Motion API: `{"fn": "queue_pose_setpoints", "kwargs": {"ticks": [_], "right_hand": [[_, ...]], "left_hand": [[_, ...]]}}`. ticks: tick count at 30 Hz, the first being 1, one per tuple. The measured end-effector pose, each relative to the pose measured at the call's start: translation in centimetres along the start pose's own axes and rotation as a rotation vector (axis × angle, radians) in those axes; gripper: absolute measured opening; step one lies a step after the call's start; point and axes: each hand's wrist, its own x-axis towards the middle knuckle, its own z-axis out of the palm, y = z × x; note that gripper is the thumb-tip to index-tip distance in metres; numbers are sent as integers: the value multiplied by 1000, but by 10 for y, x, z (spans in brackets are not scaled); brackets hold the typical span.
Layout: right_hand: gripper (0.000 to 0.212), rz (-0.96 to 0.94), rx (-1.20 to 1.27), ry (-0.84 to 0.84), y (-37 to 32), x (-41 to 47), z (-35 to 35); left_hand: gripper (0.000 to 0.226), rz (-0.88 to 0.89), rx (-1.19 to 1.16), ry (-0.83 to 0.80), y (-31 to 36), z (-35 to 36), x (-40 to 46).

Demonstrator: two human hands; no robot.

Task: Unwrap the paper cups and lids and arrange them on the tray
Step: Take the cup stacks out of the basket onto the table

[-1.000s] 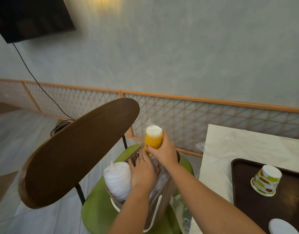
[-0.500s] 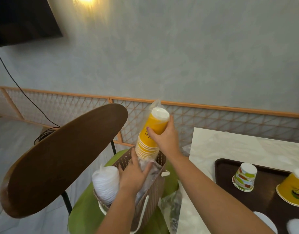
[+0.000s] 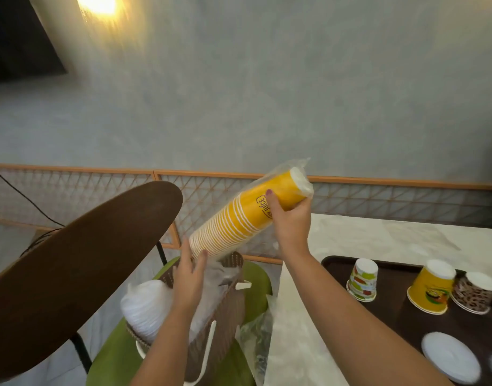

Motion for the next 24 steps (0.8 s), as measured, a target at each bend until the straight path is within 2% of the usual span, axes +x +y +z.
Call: {"fn": "queue_pose_setpoints", "kwargs": {"ticks": [2,5,9,13,15,19,22,24], "right_hand": [[71,55,63,35,2,1,-11],[82,113,165,51,-2,1,-32],[72,86,263,14,-17,0,-72],[52,28,259,-40,-37,-4,-116],[57,15,249,-44,-43,-5,-141],[81,2,175,-20,-52,-5,-203],[78,6,105,37,-58,-6,-255],[87,3,45,101,-64,-7,-292]], "left_hand": [[51,8,-157,54,18,4,-1],[52,15,-245,154,50,14,-5],[56,-3,-381,175,95,37,-17],[60,-34,-508,58,120,76,-34],[62,-38,-527,0,129,101,-47],[66,-65,-604,-175,147,160,-75],[74,-31,-586,-323,157,205,-98],[77,31,-531,-420,164,237,-115]]}}
